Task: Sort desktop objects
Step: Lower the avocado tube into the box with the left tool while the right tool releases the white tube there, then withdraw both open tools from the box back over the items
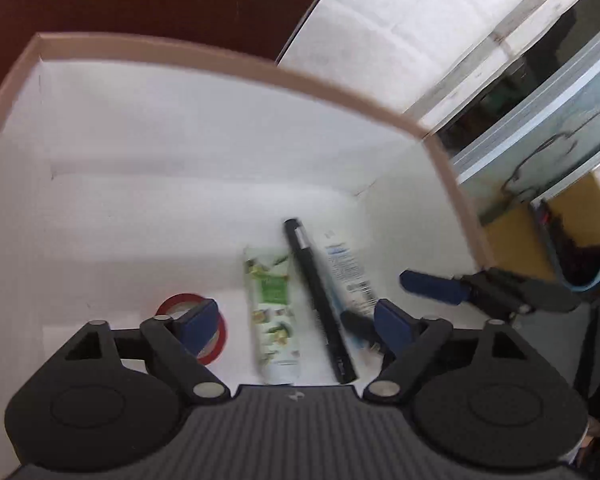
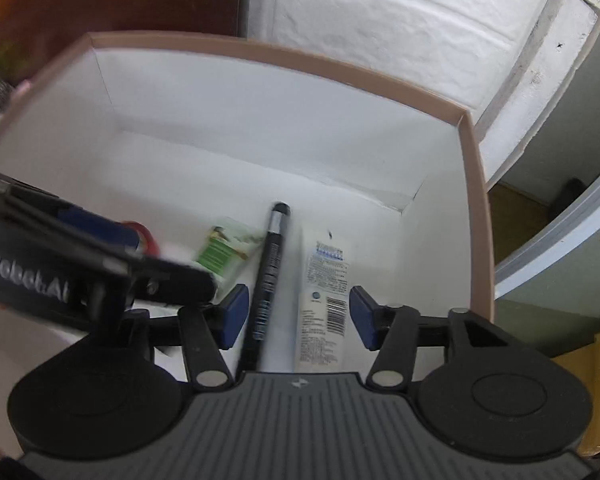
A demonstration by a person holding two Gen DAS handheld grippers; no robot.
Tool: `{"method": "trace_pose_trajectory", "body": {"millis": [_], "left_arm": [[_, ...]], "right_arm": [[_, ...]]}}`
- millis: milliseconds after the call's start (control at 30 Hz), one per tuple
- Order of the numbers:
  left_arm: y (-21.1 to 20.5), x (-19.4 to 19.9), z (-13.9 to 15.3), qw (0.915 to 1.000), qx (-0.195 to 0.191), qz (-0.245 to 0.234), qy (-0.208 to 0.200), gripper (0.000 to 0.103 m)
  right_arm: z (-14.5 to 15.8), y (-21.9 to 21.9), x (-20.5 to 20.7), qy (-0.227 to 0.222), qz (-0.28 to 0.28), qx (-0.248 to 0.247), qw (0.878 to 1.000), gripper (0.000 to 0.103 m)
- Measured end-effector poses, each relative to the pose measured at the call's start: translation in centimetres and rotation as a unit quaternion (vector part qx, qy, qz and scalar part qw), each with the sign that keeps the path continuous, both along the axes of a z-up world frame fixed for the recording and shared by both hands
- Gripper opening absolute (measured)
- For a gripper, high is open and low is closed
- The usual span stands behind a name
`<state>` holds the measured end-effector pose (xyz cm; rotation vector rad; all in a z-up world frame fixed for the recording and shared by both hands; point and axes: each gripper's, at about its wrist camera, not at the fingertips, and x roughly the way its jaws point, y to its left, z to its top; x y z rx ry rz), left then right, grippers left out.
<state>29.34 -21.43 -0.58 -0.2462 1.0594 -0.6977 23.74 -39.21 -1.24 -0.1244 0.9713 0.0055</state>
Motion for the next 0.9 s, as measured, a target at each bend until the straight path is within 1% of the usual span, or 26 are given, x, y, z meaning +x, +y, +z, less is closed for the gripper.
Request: {"method": "trace_pose_trajectory", "body": {"millis": [33,67,133,167,200,300,333,433,567,633,767,900], "left_arm": [[0.4,-0.3,0.4,0.9999,-0.01,-0.001,0.001,0.097],[0.7,-0.7,0.9,0.9998,-0.02,0.001,0.0,0.1],[0.8,-1.7,2.0,0.9993,-0.034,0.002,-0.015,0.1],[0.7,-2.3,2.5,0.999,-0.037,0.002,-0.024,0.101],[0.9,-2.9,3.1,0.9988,-0.036,0.002,-0.032,0.103],[1.4,-4.7,4.4,0.9985,-0.017,0.009,-0.052,0.103],[1.5,-5.4,4.6,0.9977,-0.016,0.012,-0.064,0.103],[2.2,-7.7,5.5,0.9946,-0.011,0.017,-0.101,0.103],[2.9,-10.5,6.1,0.9909,-0.003,0.03,-0.131,0.103],[3.1,-12.0,6.4,0.9879,0.011,0.04,-0.149,0.103],[3.5,-14.6,6.8,0.9794,0.037,0.06,-0.189,0.103],[4.7,-17.0,6.9,0.9733,0.061,0.087,-0.204,0.103]], "right_arm": [[0.4,0.1,-0.5,-0.008,0.003,0.005,1.0,0.065],[0.7,0.1,-0.5,-0.015,0.005,0.013,1.0,0.07],[1.5,0.3,-1.4,-0.026,0.01,0.025,0.999,0.082],[1.8,0.5,-2.1,-0.032,0.008,0.024,0.999,0.093],[2.3,0.6,-2.6,-0.038,0.007,0.022,0.999,0.095],[3.4,1.0,-4.5,-0.057,0.013,0.024,0.998,0.095],[3.6,1.2,-5.1,-0.065,0.012,0.027,0.997,0.096],[4.6,1.4,-6.9,-0.087,0.006,0.04,0.995,0.102],[5.9,1.6,-9.5,-0.11,-0.004,0.058,0.992,0.101],[6.2,1.9,-10.8,-0.12,-0.005,0.063,0.991,0.101],[6.8,2.6,-13.4,-0.138,-0.006,0.07,0.988,0.101],[7.0,3.5,-15.9,-0.153,-0.008,0.086,0.984,0.101]]}}
